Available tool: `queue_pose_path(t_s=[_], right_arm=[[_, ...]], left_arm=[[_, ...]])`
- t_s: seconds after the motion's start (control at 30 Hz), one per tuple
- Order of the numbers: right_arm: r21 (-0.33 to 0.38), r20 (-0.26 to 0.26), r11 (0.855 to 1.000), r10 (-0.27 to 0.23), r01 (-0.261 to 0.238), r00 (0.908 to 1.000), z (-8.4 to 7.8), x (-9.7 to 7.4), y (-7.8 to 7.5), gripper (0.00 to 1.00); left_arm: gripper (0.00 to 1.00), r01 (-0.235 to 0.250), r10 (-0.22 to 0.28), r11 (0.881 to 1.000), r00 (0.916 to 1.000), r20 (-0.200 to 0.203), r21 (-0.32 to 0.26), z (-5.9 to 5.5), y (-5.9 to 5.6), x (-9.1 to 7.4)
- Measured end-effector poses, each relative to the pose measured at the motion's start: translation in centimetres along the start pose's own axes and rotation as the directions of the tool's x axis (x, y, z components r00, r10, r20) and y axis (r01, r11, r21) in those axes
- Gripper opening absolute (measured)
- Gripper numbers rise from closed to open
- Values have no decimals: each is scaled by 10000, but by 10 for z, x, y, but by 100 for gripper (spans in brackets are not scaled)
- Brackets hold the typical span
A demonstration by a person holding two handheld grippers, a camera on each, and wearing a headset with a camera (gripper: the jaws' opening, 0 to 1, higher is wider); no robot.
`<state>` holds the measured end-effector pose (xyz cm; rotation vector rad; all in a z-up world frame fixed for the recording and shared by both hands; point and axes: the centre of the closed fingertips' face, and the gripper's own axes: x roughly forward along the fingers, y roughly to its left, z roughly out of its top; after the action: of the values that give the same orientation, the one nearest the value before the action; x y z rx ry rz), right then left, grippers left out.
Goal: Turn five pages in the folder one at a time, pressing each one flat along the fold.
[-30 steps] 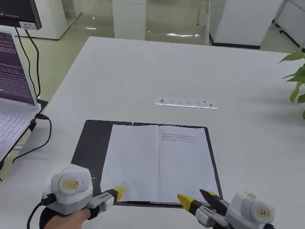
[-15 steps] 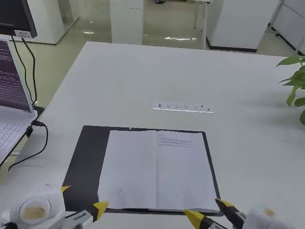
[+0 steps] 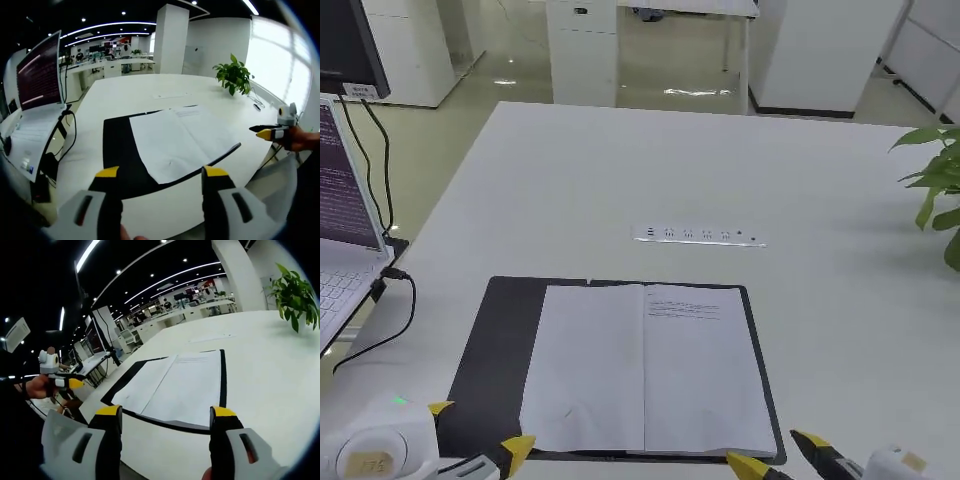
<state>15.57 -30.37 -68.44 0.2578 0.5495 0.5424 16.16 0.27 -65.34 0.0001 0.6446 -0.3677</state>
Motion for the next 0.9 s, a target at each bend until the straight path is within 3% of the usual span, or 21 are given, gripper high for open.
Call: queue_pose_path(t_s=[0.13,0.3,0.43,0.6,0.9], right_arm=[[75,-95,9999,-94,95,9999,-6,-3,-7,68],[-66,-295,9999,137,-139,9995,-11,-6,-4,69],[-26,-255,9998,176,-177,9995,-11,-10,-6,69],[122,-270,9998,172,-169,9995,-14,-13,-11,69],[302,-328,9993,228,-219,9992,-20,-16,-12,67]], left_arm=[[63,110,-109,9998,9999,-48,158,0,-6,5],[63,501,-467,9958,9979,-459,766,-4,-19,15],[63,733,-698,9939,9965,-450,819,2,-26,22],[63,1022,-952,9861,9937,-584,1312,10,-36,30],[61,1618,-1522,9718,9860,-682,1713,23,-69,43]])
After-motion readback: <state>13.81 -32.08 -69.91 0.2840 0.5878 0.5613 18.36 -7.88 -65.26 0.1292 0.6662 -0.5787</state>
